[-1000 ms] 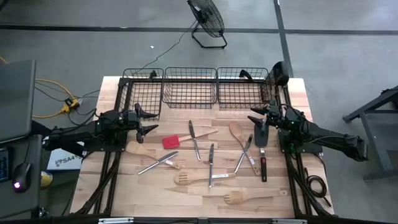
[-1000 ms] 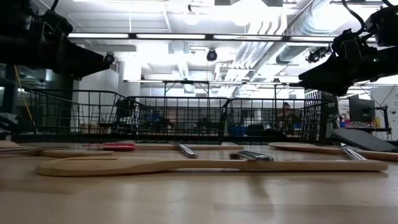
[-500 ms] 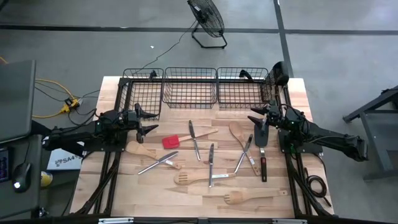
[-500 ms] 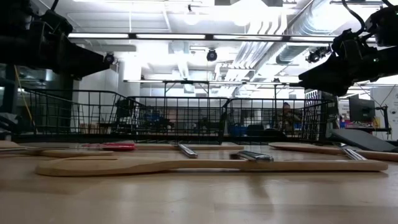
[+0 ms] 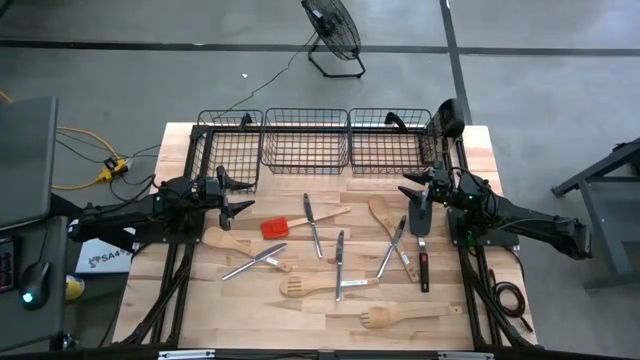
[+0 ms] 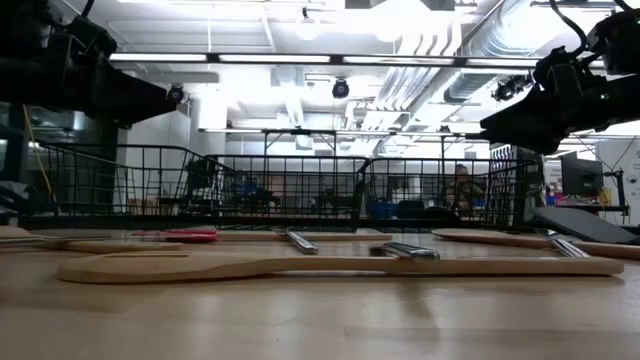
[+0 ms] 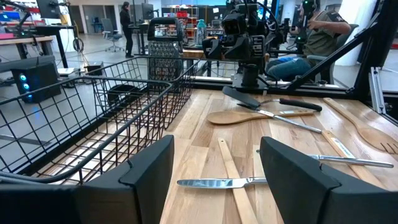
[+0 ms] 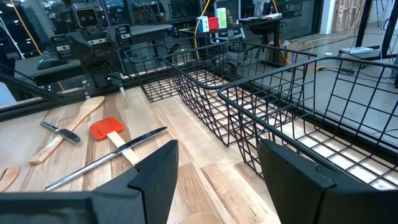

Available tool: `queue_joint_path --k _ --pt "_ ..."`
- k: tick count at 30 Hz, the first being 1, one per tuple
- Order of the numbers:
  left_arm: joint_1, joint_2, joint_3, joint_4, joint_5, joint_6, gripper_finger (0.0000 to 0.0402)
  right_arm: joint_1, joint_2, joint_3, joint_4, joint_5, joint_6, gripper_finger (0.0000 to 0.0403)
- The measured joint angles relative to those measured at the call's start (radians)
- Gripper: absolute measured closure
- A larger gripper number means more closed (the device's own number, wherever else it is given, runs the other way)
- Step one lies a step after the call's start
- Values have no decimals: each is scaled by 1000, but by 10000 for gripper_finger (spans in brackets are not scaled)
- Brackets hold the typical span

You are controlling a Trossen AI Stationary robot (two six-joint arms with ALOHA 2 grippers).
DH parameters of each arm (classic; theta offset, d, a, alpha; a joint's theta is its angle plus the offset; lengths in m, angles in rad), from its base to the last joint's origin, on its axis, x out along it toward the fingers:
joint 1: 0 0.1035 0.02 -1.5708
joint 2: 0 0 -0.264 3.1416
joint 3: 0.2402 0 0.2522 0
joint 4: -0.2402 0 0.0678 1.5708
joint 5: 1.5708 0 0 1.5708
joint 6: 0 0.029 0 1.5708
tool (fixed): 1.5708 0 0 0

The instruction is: Pick & Place Kitchen Items

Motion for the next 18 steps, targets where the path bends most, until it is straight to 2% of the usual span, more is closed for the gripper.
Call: queue_joint_path --k 7,10,14,18 --pt "0 0 0 0 0 0 167 0 0 0 2 -6 47 188" --pt "0 0 0 0 0 0 167 0 0 0 2 -46 220 188" --pt "0 0 0 0 0 0 167 0 0 0 10 -130 551 188" --pt "0 0 0 0 0 0 167 0 0 0 14 -181 770 188"
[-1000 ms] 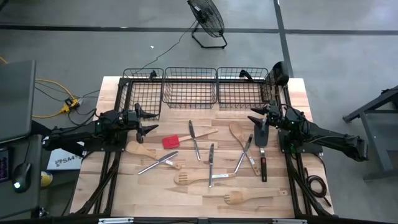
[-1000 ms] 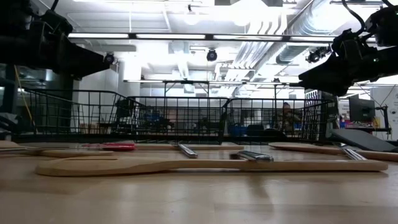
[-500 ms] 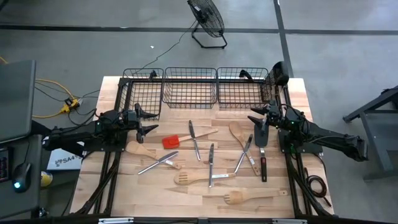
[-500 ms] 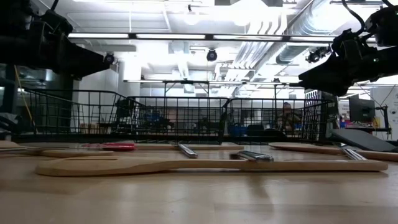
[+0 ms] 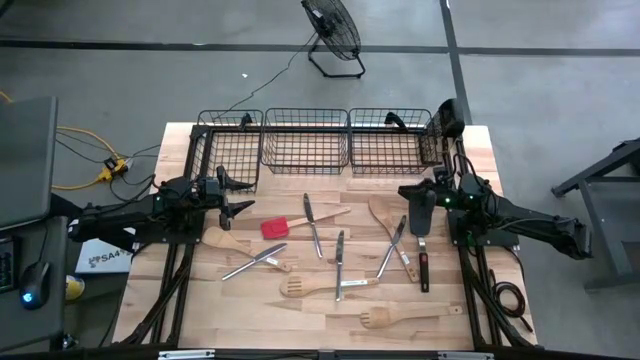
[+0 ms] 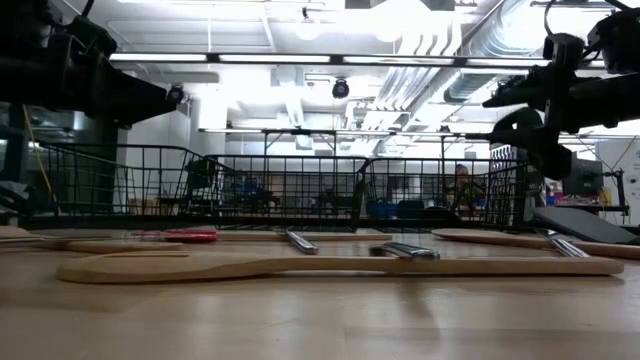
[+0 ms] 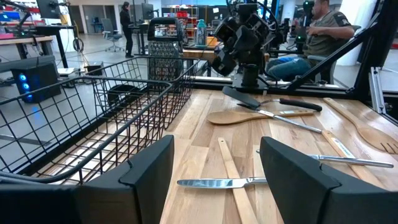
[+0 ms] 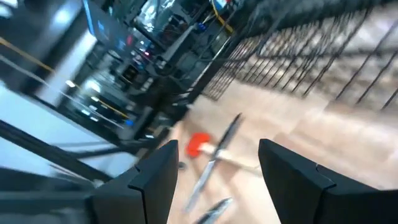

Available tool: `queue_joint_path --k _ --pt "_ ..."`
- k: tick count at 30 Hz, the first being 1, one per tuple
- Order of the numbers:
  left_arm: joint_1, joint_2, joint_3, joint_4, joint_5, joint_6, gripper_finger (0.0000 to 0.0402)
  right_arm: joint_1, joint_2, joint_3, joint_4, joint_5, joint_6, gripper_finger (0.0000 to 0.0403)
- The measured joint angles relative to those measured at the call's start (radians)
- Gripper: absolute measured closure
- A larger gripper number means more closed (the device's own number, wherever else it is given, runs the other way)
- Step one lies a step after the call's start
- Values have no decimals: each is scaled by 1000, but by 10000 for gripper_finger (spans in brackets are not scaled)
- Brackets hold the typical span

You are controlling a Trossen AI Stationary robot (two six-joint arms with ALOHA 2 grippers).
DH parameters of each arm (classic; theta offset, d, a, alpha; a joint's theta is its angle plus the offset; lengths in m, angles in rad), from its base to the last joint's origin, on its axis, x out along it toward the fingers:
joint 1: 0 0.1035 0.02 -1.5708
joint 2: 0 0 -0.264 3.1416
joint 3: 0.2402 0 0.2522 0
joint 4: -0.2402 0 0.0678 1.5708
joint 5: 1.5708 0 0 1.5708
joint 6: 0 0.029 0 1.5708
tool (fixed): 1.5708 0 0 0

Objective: Pick & Place Kitchen Items
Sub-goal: Put the black silicone spatula into the right wire basket

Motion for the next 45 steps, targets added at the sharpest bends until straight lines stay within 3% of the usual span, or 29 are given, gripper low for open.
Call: queue_joint_path --k 9,15,28,36,45 --pt "0 0 0 0 0 0 167 0 1 3 18 -11 235 188" --pt "0 0 0 0 0 0 167 0 27 113 -17 10 200 188" --pt "0 0 0 0 0 0 167 0 303 573 -595 98 160 188" --pt "0 0 0 0 0 0 167 22 500 776 -936 106 280 188" --pt "0 0 0 0 0 0 167 211 661 879 -1152 132 539 188"
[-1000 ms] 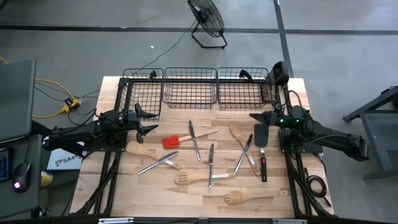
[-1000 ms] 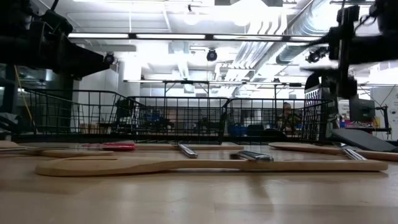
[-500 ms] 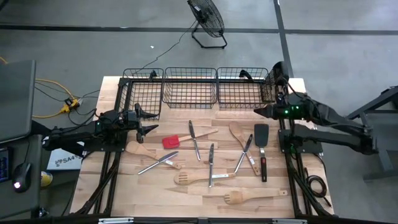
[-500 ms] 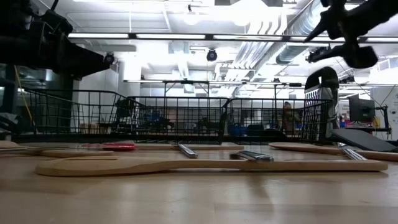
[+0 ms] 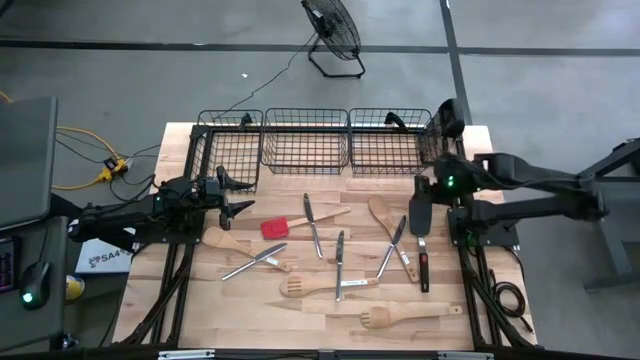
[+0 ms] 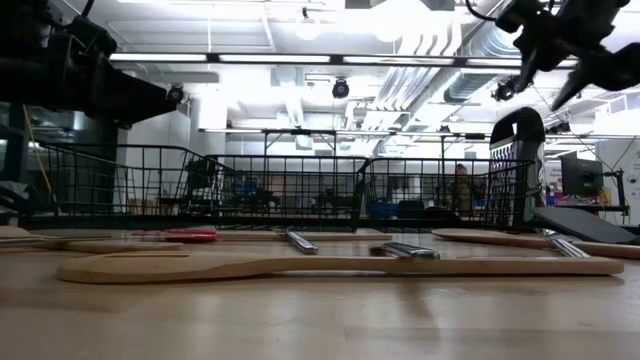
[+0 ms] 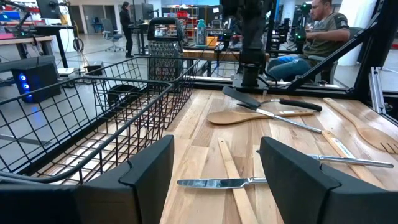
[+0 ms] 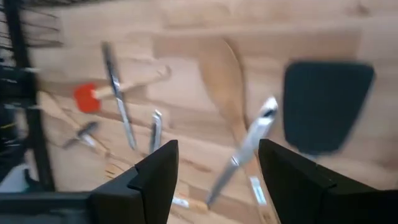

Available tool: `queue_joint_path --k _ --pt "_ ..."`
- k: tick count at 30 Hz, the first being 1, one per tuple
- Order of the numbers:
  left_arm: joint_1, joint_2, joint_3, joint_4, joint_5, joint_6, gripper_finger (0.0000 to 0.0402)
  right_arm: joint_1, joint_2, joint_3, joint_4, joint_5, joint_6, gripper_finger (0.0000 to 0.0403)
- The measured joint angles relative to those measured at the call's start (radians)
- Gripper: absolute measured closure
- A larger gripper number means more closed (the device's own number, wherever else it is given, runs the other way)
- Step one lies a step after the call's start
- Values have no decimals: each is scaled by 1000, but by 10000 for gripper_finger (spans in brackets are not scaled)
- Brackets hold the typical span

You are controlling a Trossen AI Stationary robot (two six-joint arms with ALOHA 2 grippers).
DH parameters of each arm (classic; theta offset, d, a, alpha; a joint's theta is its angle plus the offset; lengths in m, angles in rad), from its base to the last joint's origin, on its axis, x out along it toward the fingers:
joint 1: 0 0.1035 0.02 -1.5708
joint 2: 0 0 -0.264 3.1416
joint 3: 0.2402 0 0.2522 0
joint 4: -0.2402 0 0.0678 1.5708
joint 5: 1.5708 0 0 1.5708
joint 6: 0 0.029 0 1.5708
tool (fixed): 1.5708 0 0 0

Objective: Pick & Place Kitchen Items
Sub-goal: Put the black silicone spatula into the right wire basket

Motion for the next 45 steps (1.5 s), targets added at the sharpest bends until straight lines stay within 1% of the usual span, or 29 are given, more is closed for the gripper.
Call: queue_joint_path --k 10,18,24,29,37,41,45 --pt "0 0 0 0 0 0 167 250 167 0 -118 -18 315 188" --pt "0 0 0 0 0 0 167 398 289 0 -120 -62 473 188" --pt "0 0 0 0 0 0 167 486 371 0 -111 -81 552 188" --pt "0 0 0 0 0 0 167 530 438 0 -84 -79 563 188" --pt "0 0 0 0 0 0 167 563 540 0 -81 -59 605 188" --pt "0 0 0 0 0 0 167 564 568 -1 -81 -55 606 188" --pt "0 0 0 0 0 0 167 563 572 -3 -79 -22 607 188"
